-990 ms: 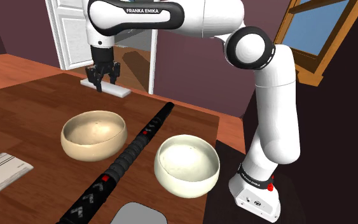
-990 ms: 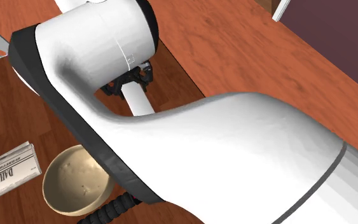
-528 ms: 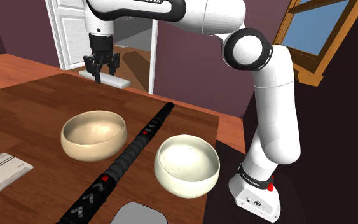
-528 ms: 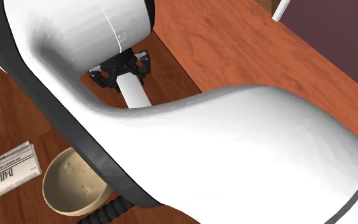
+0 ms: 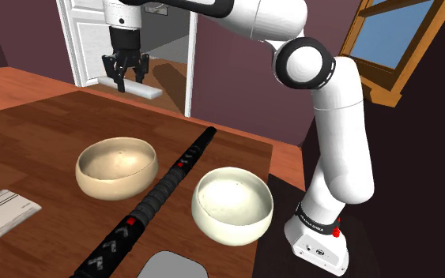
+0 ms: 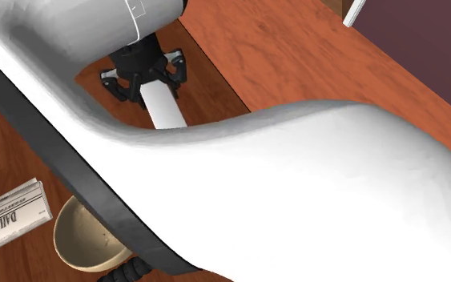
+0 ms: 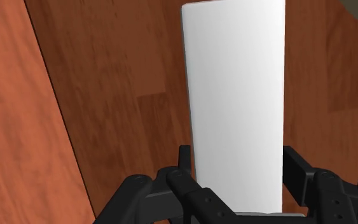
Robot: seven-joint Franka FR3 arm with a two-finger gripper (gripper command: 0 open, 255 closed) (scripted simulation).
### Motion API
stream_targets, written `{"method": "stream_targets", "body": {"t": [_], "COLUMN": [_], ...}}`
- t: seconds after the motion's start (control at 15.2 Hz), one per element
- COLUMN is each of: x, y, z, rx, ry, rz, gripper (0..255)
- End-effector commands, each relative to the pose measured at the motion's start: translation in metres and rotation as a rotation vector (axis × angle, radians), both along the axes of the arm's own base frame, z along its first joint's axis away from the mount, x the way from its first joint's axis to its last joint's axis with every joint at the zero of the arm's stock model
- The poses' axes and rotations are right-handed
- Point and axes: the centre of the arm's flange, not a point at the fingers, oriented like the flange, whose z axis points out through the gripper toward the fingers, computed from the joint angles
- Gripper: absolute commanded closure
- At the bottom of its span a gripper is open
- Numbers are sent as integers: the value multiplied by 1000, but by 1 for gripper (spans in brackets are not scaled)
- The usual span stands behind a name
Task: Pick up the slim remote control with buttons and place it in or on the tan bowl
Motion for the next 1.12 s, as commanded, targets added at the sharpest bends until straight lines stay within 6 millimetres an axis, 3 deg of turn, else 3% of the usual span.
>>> {"method": "stream_targets", "body": {"t": [0.0, 1.06], "x": [-16, -183], "y": [14, 144], "z": [2, 3], "rx": [0, 0], "ry": [0, 0], "rz": [0, 0], "gripper": [255, 255]}}
